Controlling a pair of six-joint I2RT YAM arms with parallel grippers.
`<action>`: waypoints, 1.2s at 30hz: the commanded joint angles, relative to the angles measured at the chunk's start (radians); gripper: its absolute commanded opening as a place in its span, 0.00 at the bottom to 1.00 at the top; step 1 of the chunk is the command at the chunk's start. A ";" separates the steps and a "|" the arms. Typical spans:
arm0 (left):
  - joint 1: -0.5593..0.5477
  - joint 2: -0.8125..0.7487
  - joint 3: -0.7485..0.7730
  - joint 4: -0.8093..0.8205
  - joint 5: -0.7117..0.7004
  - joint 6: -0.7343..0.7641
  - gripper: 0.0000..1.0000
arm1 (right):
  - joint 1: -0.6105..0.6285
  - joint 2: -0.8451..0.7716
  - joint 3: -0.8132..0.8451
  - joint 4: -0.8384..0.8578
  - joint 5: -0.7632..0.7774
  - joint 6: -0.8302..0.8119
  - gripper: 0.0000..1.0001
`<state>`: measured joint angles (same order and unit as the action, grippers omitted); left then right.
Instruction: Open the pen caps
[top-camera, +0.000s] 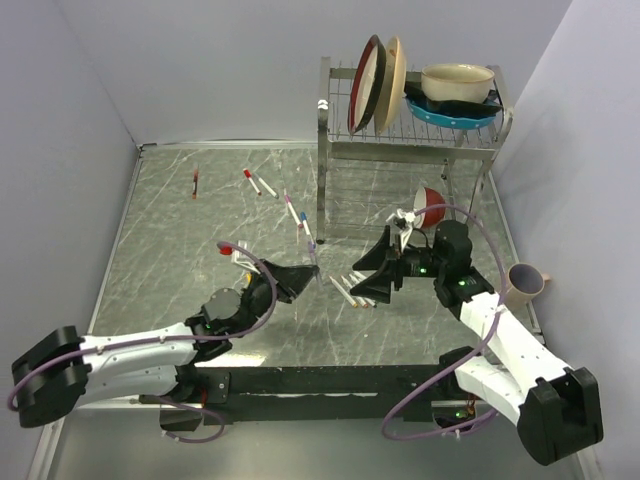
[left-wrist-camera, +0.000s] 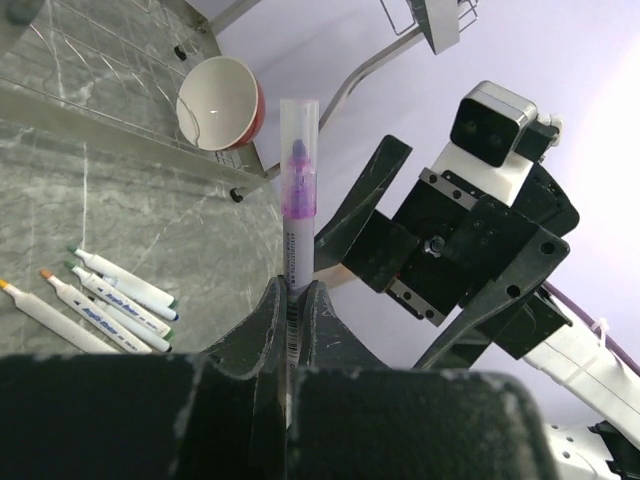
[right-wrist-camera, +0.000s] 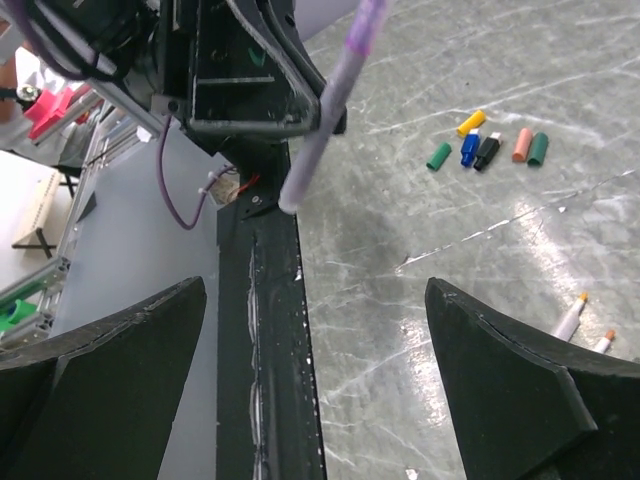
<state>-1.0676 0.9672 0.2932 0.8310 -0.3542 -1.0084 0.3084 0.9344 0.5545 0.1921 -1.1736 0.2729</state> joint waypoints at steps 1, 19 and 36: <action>-0.031 0.068 0.073 0.144 -0.071 -0.001 0.01 | 0.044 0.027 -0.008 0.072 0.048 0.040 0.96; -0.140 0.320 0.169 0.298 -0.085 0.022 0.01 | 0.107 0.104 -0.018 0.125 0.103 0.112 0.62; -0.140 0.196 0.185 0.111 -0.134 0.171 0.83 | 0.115 0.119 0.035 -0.025 -0.029 -0.109 0.00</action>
<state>-1.2087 1.2209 0.4309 0.9882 -0.4644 -0.9100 0.4149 1.0428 0.5465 0.2043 -1.1320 0.2619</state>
